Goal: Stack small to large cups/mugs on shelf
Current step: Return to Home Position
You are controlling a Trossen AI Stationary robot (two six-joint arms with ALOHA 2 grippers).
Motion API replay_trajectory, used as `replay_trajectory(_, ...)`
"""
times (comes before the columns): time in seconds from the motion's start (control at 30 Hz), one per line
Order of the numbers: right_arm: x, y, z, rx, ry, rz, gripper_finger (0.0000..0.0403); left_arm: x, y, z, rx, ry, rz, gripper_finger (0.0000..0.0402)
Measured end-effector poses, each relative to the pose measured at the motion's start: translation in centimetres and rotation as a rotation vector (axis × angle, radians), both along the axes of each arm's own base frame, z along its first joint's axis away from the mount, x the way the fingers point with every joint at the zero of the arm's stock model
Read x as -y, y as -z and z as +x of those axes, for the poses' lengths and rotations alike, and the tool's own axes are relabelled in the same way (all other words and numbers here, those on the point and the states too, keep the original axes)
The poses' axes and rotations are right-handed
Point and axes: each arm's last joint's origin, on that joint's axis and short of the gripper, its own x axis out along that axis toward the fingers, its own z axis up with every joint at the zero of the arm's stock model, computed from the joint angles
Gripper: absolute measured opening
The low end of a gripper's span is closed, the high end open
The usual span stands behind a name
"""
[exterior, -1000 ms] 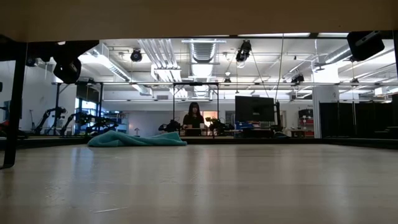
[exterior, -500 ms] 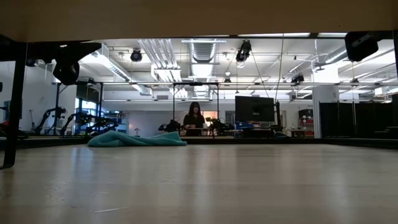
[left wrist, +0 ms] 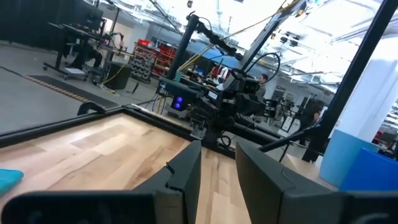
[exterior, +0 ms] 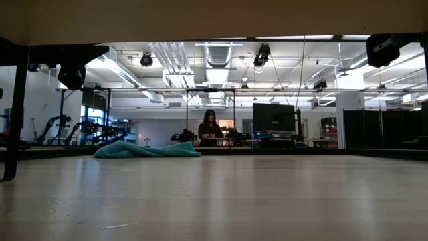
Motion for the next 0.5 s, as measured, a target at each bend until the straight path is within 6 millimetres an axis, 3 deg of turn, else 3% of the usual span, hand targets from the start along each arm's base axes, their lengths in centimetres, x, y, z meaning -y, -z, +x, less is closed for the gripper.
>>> replay_trajectory(0.5, 1.3, 0.3, 0.6, -0.017, 0.073, -0.048, 0.0077, 0.0, 0.0, 0.0, -0.001, -0.004, 0.032, 0.0086)
